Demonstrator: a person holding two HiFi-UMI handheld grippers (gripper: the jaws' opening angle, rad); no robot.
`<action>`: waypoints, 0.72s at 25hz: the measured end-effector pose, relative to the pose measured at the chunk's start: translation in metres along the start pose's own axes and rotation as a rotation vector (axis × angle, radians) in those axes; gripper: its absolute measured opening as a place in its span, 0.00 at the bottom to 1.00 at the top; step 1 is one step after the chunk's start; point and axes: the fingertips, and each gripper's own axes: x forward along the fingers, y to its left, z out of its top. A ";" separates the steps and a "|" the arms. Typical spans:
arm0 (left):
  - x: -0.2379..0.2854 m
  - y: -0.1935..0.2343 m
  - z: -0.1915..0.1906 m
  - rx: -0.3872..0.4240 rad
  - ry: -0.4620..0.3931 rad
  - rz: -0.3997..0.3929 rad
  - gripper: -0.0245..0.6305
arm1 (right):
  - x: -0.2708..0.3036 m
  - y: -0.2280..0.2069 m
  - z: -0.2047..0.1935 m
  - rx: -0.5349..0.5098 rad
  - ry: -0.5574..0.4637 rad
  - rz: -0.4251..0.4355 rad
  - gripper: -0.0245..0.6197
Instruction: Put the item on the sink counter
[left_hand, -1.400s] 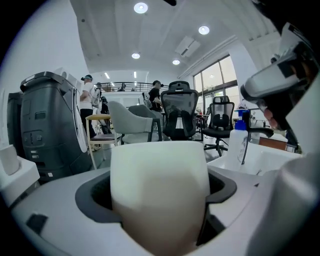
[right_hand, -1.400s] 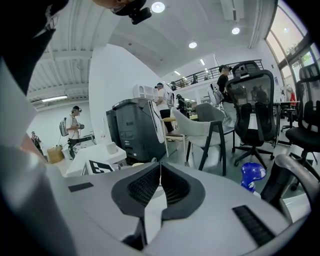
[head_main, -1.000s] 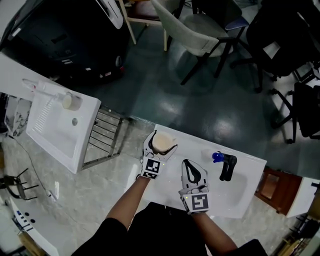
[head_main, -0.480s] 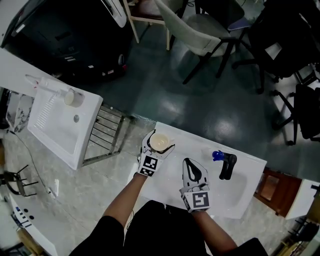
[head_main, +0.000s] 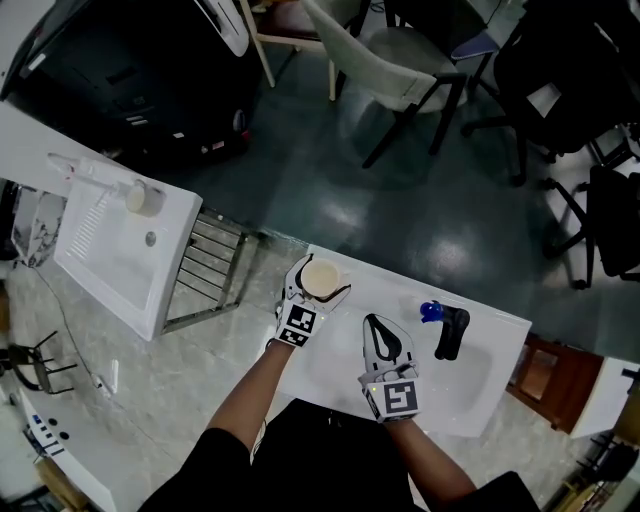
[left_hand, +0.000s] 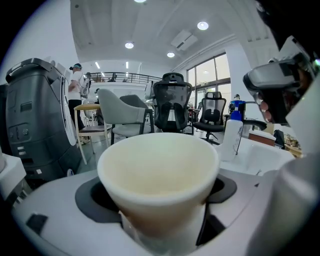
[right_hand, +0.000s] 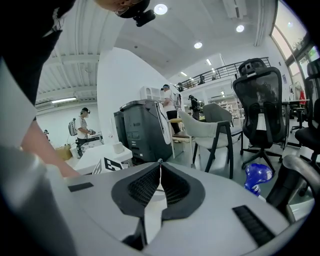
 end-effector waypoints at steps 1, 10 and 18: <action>-0.001 0.001 -0.002 -0.006 0.012 -0.006 0.74 | 0.000 0.000 0.001 -0.003 -0.003 0.000 0.09; -0.014 0.001 -0.015 -0.041 0.037 -0.026 0.74 | -0.014 0.005 -0.006 0.001 -0.002 -0.015 0.09; -0.046 -0.002 -0.018 -0.079 0.015 -0.044 0.74 | -0.038 -0.002 0.001 -0.013 -0.020 -0.080 0.09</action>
